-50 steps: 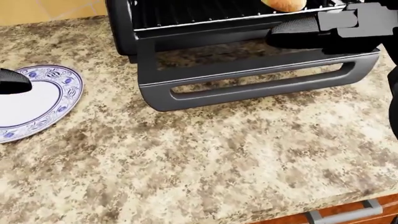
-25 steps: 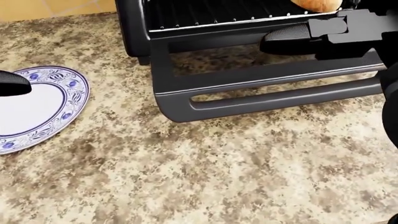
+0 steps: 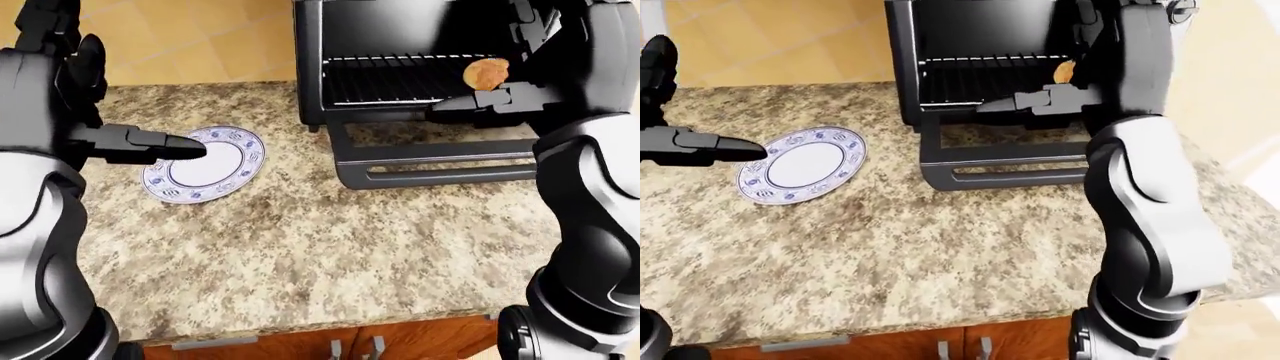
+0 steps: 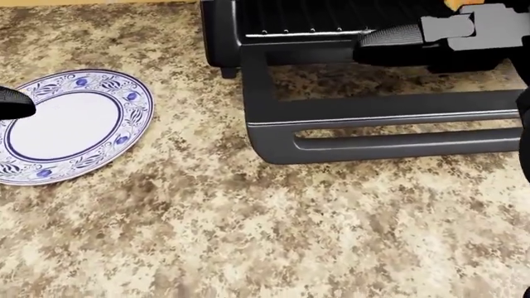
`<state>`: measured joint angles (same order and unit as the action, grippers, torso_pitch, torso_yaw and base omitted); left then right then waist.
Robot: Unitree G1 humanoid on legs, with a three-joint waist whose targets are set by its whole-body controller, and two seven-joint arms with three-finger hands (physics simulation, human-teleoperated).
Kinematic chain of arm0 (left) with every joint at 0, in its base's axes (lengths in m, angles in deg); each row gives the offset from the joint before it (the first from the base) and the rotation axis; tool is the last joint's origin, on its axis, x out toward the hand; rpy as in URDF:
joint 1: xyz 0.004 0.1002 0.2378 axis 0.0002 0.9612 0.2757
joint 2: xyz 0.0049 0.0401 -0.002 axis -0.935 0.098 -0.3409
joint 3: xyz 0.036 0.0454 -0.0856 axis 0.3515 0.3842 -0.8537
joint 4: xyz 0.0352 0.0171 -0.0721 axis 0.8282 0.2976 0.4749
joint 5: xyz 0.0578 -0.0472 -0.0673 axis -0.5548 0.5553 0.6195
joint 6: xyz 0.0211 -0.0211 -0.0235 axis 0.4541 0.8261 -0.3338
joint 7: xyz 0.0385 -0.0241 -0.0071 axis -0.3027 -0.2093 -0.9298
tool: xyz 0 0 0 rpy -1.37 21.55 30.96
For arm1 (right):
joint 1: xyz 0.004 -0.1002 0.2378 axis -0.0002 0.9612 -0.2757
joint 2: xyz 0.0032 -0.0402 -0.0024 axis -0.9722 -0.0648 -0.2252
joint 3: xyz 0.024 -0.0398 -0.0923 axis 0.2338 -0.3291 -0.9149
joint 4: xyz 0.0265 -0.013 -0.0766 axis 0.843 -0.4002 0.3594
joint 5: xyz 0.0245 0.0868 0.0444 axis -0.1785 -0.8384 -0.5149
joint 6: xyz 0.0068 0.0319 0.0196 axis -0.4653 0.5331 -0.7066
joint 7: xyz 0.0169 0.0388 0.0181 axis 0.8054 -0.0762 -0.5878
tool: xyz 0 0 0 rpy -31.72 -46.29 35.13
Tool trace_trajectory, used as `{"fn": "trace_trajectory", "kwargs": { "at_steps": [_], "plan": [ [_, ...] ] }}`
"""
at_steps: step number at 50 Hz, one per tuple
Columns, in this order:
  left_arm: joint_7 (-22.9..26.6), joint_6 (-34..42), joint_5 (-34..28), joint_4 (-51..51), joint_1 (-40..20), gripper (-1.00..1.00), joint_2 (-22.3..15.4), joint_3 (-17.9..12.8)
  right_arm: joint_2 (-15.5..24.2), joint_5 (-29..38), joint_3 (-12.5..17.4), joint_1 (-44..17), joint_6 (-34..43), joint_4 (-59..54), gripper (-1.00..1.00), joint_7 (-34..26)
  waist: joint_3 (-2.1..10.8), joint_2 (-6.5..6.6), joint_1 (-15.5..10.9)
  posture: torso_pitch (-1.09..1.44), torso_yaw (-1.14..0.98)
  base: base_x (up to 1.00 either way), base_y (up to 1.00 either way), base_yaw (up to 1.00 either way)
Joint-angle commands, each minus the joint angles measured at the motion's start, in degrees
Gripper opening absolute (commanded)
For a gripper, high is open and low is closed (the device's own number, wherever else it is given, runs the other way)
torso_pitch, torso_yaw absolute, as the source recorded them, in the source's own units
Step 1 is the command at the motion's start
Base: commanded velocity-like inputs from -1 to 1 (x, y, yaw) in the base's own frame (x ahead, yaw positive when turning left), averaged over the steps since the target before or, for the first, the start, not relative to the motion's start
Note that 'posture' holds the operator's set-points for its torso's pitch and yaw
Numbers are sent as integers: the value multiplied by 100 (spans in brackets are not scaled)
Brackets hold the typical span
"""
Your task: Pick the bread from the rack and place it on the plate on the counter.
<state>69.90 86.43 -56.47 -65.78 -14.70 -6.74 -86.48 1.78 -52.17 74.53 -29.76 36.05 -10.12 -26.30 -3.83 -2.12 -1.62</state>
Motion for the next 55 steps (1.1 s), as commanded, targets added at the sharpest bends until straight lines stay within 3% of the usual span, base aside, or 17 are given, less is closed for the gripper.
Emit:
{"fn": "trace_trajectory", "kwargs": {
  "at_steps": [1, 7, 9, 11, 13, 14, 15, 19, 24, 25, 30, 31, 33, 35, 36, 41, 55],
  "plan": [
    [15, -109, 23, -50, -117, 100, -61, 4, 47, 51, 29, -70, -53, 13, 100, 39, 83, 69, 1, 0, 0, 0, 0, 0],
    [30, -118, 30, -65, -88, 100, -61, -17, 37, 144, -5, -74, -48, 0, 100, -23, 438, 67, 83, 0, 0, -28, 3, 0],
    [30, -103, 21, -90, -55, 100, -60, -19, -21, 116, 37, -55, -100, 21, 100, -15, 435, 134, 78, 0, 0, -34, 3, 0],
    [19, -134, 5, -42, -77, 100, -55, 7, -19, 140, 11, -45, -136, 7, 100, -13, 209, 285, 178, 0, 0, 0, 0, 0],
    [4, -188, -23, 7, -72, 100, -28, 44, -39, 165, -15, 3, -183, 4, 100, -20, 210, 567, 259, 0, 0, 0, 0, 0],
    [10, -188, -28, -1, -68, 100, -24, 48, -42, 179, -18, 10, -188, 1, 100, -24, 135, 547, 247, 0, 0, 0, 0, 0],
    [16, -177, -28, -9, -68, 100, -21, 41, -38, 186, -21, 11, -174, 18, 100, -32, 132, 380, 217, 0, 0, 0, 0, 0],
    [24, -180, -42, -31, -43, 100, -3, 29, -31, 193, -2, 43, -132, 78, 100, -60, 221, 133, 143, 0, 0, 0, 0, 0],
    [37, -188, -49, -33, -34, 100, 9, 22, -28, 270, -32, 54, -112, 94, 100, -106, 178, 150, 123, 0, 0, 0, 0, 0],
    [40, -189, -56, -33, -23, 100, 9, 31, -50, 281, -28, 64, -112, 80, 100, -113, 284, 198, 159, 0, 0, -2, 25, 0],
    [55, -122, -40, -74, -53, 100, -15, 1, -72, 310, 4, 39, -113, 87, 100, -144, 398, 46, 120, 0, 0, -4, 29, 0],
    [53, -123, -47, -65, -61, 100, -27, 7, -66, 307, 5, 31, -112, 81, 100, -147, 398, 70, 112, 0, 0, 0, 9, 0],
    [45, -118, -50, -45, -81, 100, -30, 12, -77, 281, 19, 1, -139, 51, 100, -137, 232, 315, 220, 0, 0, 0, 0, 0],
    [38, -125, -60, -5, -110, 100, -22, 53, -64, 242, 43, -53, -128, -16, 100, -96, 221, 625, 297, 0, 0, 0, 0, 0],
    [36, -138, -68, 25, -134, 100, -24, 64, -22, 232, 55, -85, -111, -41, 100, -90, 141, 426, 254, 0, 0, 0, 0, 0],
    [39, -119, -64, 34, -172, 100, -18, 72, 126, 263, 80, -183, -20, -275, 100, -47, 170, 78, 196, 0, 0, 0, 0, 0],
    [12, -127, 40, -68, 9, 100, 21, -79, 804, 466, 414, -627, 390, -622, 100, -27, 207, 189, 120, 0, 0, 0, 0, 0]
  ]
}}
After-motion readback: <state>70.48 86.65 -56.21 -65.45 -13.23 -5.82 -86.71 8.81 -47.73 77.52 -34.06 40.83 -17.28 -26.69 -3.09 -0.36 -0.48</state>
